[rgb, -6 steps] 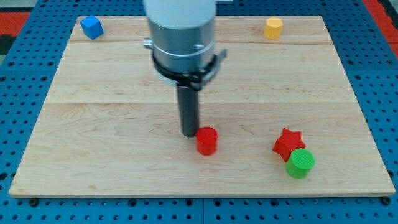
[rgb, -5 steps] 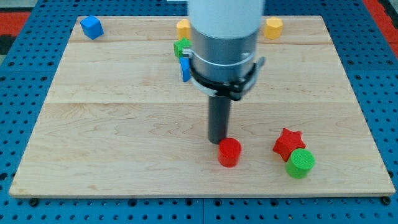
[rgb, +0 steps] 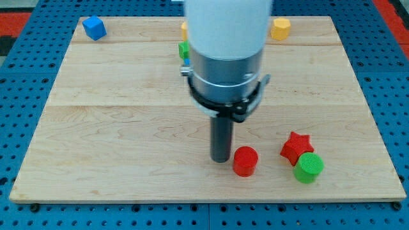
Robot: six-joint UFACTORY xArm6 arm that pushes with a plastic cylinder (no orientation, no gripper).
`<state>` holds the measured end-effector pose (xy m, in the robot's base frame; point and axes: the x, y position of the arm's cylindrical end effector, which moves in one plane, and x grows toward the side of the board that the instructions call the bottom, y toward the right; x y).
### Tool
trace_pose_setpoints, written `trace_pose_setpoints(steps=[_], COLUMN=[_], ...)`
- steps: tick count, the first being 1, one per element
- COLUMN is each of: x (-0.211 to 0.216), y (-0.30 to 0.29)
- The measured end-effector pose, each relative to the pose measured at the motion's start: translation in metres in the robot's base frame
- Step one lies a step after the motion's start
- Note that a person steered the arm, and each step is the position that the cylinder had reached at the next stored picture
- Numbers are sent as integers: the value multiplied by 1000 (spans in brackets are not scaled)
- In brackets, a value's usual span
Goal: Push the red circle into the red star
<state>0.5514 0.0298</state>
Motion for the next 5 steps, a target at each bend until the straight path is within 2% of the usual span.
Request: trace_pose_setpoints(steps=[2, 4, 5], x=[33, 10, 10], y=[10, 109, 78])
